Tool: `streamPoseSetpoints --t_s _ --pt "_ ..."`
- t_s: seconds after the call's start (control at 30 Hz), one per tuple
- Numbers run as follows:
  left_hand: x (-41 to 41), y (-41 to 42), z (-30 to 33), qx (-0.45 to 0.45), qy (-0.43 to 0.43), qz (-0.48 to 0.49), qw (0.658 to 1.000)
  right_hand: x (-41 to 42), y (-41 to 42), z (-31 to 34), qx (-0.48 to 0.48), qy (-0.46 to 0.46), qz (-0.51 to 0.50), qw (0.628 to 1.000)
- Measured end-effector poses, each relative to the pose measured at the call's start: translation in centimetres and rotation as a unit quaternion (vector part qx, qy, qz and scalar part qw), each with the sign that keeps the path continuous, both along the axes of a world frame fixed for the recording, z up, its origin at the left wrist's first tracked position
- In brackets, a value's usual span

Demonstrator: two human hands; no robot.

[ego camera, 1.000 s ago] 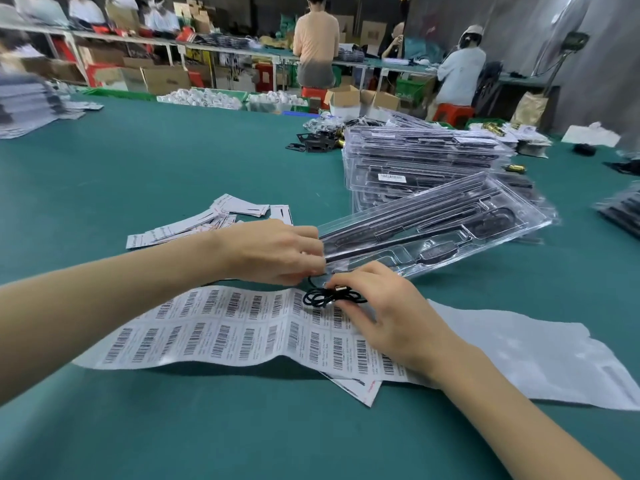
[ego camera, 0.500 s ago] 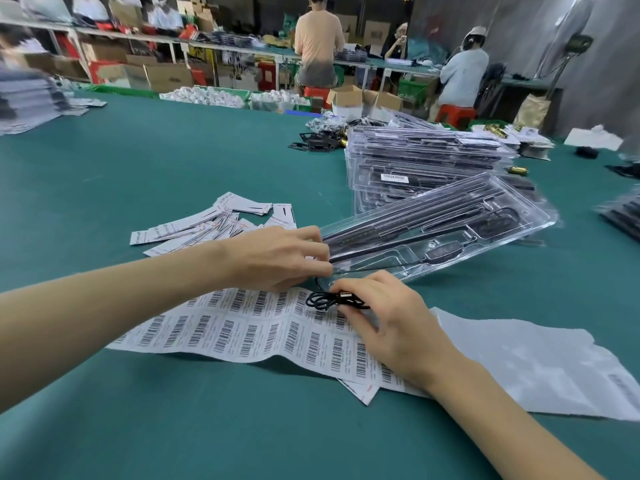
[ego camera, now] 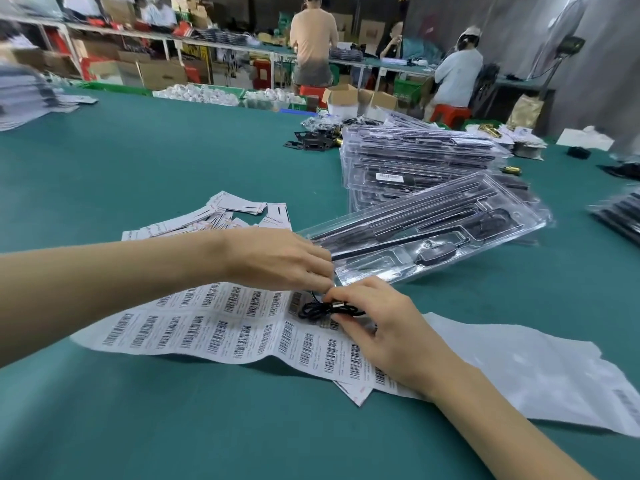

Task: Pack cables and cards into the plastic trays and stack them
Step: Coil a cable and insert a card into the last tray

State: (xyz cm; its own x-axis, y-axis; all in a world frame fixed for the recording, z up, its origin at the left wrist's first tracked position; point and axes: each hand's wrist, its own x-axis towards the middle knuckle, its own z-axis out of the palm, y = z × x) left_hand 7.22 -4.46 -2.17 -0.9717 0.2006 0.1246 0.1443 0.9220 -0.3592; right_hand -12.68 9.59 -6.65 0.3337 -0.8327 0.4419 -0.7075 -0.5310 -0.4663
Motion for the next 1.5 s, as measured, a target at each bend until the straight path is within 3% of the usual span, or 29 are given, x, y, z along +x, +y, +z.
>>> streamPoseSetpoints --t_s 0.23,0.5,0.73,1.2,1.5 --pt "-0.3 0.7 -0.2 0.029 -0.032 0.047 0.998 -0.2 0.0 -0.3 0.011 -0.015 -0.004 1.0" --pt "0.2 0.8 -1.5 0.145 0.008 0.085 0.986 -0.1 -0.1 -0.3 -0.027 0.023 0.011 0.999" --pt "-0.1 0.6 -1.9 0.198 0.029 0.107 0.974 -0.1 0.1 -0.6 -0.015 -0.007 -0.011 1.0" --pt "-0.7 1.6 -0.2 0.073 -0.024 0.07 0.995 -0.3 0.0 0.3 0.018 -0.023 -0.028 0.999" --pt "-0.7 1.8 -1.2 0.21 0.01 0.113 0.971 -0.3 0.2 0.1 0.026 -0.034 -0.035 0.998"
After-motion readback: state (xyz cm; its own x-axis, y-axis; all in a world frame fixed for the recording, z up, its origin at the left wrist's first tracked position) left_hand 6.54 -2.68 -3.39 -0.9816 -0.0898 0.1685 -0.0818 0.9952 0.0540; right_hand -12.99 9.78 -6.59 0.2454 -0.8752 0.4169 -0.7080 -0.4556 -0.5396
